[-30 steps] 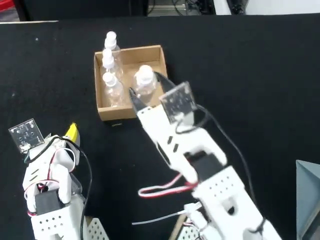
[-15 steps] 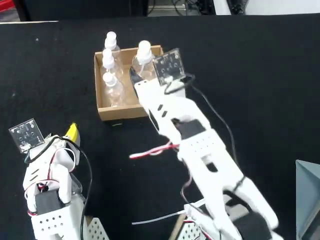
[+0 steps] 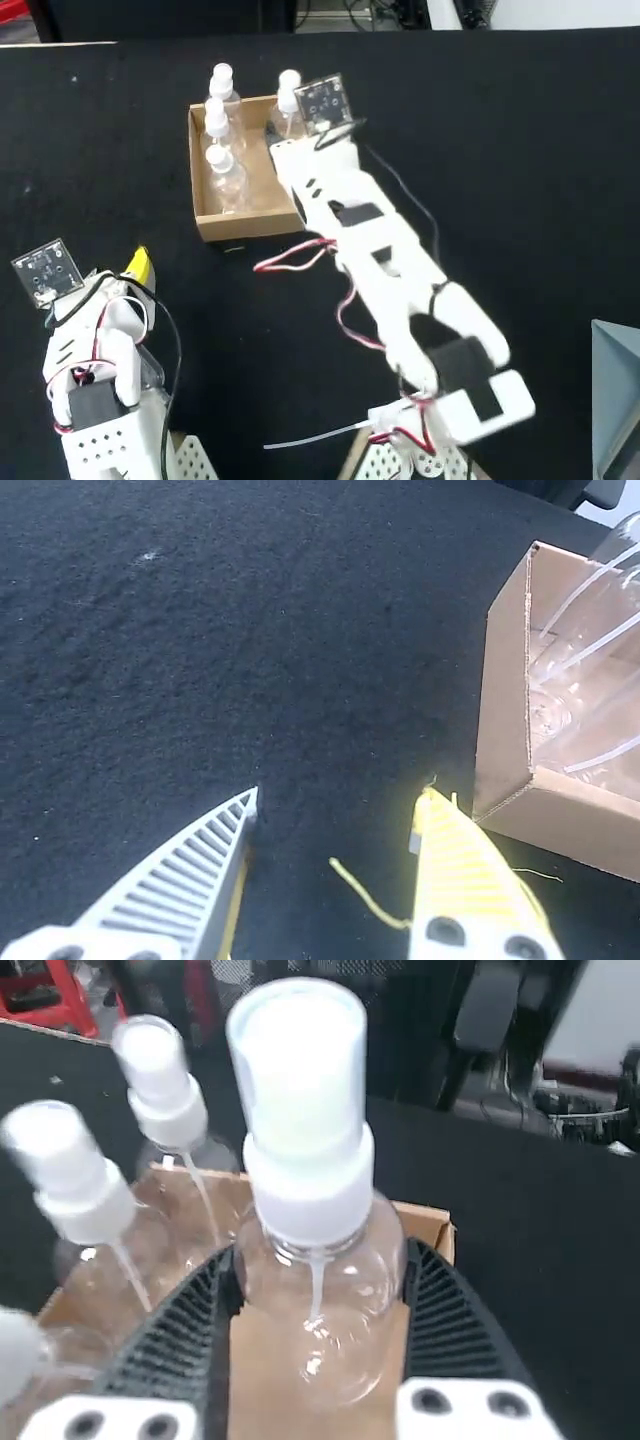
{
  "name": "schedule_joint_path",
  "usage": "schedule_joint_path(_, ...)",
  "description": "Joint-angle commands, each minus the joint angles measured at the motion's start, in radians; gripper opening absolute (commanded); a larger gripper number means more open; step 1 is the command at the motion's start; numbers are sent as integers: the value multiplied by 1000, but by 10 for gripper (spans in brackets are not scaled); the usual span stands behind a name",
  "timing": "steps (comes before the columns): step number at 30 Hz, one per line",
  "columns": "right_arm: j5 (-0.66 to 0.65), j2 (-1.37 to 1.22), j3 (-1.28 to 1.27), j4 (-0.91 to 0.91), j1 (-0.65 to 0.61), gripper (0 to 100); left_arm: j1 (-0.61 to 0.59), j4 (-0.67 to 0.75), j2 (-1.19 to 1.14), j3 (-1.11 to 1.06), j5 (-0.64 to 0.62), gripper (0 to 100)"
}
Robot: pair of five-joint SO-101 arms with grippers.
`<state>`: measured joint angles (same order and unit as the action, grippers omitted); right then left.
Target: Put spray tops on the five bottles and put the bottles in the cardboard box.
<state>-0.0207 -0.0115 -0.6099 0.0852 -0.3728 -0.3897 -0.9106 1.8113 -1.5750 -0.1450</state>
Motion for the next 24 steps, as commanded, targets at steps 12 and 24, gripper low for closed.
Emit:
schedule_joint_path(12,11,-220,248,34,35,131,-13,20,12,8,6,234)
schedule_joint_path(24,11,-344,309,34,34,133,-13,21,12,8,6,234)
